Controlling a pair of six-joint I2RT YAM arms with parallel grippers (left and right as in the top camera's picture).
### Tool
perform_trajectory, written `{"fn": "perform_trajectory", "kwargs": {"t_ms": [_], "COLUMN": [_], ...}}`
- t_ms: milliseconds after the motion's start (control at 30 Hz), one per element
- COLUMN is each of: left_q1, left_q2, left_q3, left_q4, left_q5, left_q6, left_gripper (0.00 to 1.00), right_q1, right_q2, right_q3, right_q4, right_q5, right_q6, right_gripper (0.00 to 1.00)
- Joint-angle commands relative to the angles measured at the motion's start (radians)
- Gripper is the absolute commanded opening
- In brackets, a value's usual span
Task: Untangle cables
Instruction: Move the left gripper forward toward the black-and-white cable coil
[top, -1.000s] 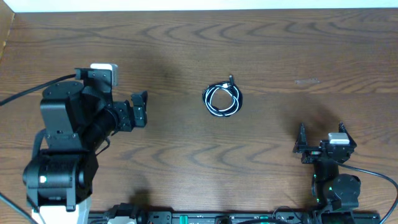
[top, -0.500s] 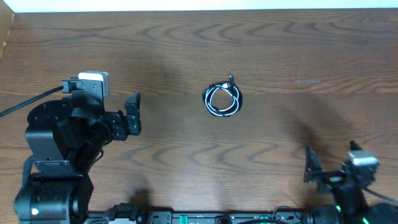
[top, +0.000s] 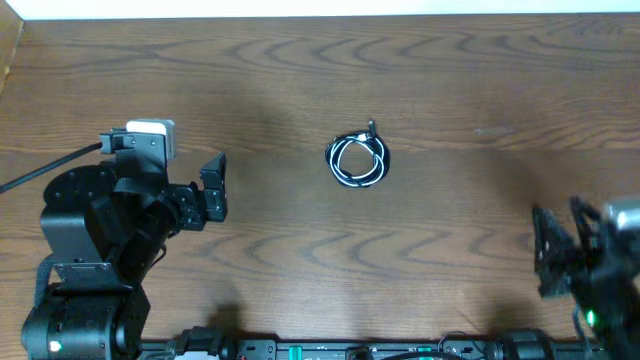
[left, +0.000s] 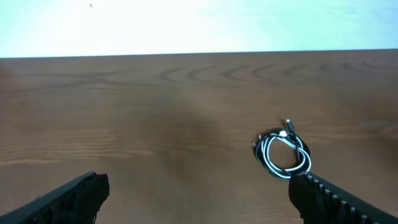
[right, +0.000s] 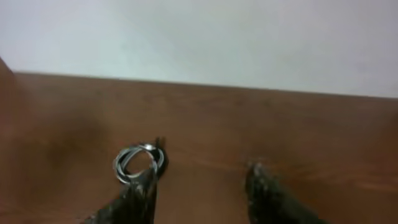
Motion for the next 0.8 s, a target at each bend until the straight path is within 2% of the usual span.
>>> {"fn": "perform_trajectory", "kwargs": {"t_ms": [0,33,67,200,400,600,767], "left_q1": [0.004,0.004,0.004,0.004,0.004,0.004,-0.040], "left_q2": [-0.003,-0.003,-0.003,0.004,0.070,0.261,0.428], "left_q3": [0.017,0.017,0.017,0.016,0.016,0.016,0.016], "left_q4": [-0.002,-0.003,-0.004,0.025,0.080,0.119,0.181], "left_q5": [0.057,0.072,0.079,0.080,0.091,0.282,0.341], "left_q6": [0.006,0.007,0.007,-0.004,-0.024,0.027,0.037], "left_gripper": [0.98,0.98,0.98,0.98,0.98,0.98,0.98], "right_q1": [-0.003,-0.003,-0.003,-0.003,-0.003,-0.003,-0.005], "right_q2": [0.146,0.171,0.208,0.360,0.462,0.496,0.547], "right_q3": [0.076,0.085,0.098,0.143,0.150,0.149,0.148], "right_q4": [-0.023,-0.021,-0.017,-0.012,0.019,0.080,0.090], "right_q5": [0.074,0.087,0.100,0.109,0.093,0.075,0.093], "right_q6": [-0.036,-0.040,-0.056,-0.092,-0.147,-0.114,-0.042], "right_gripper": [0.65,0.94,0.99,0.99,0.99,0.99,0.99]}}
